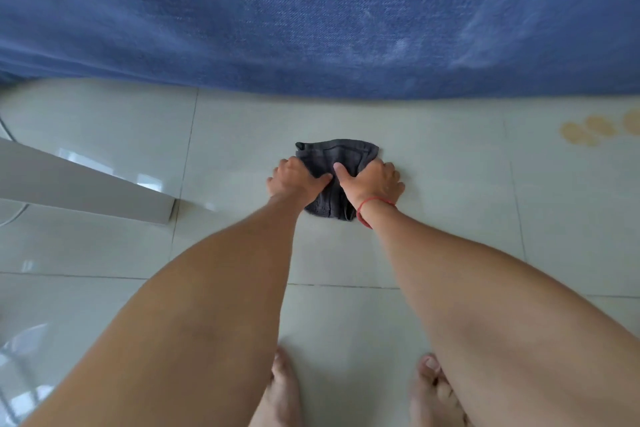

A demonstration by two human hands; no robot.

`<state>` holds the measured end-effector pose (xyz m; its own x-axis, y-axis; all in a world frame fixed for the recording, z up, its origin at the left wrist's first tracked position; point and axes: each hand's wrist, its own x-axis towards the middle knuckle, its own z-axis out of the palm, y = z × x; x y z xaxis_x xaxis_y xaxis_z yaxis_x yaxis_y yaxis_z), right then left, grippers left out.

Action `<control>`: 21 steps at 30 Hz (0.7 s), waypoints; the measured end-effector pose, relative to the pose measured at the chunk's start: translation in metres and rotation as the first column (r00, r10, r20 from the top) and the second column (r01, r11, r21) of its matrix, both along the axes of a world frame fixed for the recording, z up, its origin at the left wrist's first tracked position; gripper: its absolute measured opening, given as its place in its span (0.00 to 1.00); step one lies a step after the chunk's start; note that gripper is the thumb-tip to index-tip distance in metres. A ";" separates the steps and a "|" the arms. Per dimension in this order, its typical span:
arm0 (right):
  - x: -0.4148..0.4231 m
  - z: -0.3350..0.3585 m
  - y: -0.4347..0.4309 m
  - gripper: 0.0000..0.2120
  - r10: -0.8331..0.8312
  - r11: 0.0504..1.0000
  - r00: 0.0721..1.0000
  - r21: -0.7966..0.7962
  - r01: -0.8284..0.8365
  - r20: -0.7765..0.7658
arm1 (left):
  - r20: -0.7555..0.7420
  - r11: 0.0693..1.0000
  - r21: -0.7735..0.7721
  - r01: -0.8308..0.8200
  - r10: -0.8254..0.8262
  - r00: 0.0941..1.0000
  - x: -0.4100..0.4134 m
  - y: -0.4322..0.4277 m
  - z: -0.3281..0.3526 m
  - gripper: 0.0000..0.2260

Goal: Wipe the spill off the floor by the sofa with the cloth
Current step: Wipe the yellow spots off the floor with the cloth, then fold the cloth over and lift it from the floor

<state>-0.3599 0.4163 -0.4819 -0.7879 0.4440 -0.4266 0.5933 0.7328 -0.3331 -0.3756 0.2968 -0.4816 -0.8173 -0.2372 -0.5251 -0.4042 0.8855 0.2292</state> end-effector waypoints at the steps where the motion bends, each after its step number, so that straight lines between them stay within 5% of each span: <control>1: -0.003 0.001 -0.004 0.29 -0.001 0.999 1.000 -0.053 0.002 0.020 | 0.023 1.000 0.014 -0.018 0.018 1.000 -0.001 0.005 0.000 0.32; 8: 0.001 0.004 0.008 0.21 -0.177 0.926 0.980 -0.322 0.196 0.086 | 0.117 0.956 0.206 -0.209 0.188 0.975 0.001 0.006 0.009 0.24; 11: 0.024 0.006 0.009 0.20 -0.206 0.921 0.973 -0.316 0.229 0.107 | 0.234 0.922 0.227 -0.315 0.262 0.936 0.021 0.006 0.014 0.26; 17: 0.083 0.033 0.001 0.18 -0.121 0.937 0.956 -0.286 0.199 0.268 | 0.343 0.968 0.165 -0.189 0.123 0.931 0.090 0.010 0.036 0.21; 21: 0.095 0.082 0.010 0.18 -0.098 0.932 0.966 -0.318 0.173 0.240 | 0.360 0.924 0.253 -0.288 0.187 0.914 0.112 0.005 0.081 0.22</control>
<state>-0.2644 0.4262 -0.4001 -0.6019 0.3424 -0.7215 0.7643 0.5089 -0.3961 -0.2636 0.3020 -0.4005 -0.5290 -0.1961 -0.8257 -0.6901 0.6657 0.2840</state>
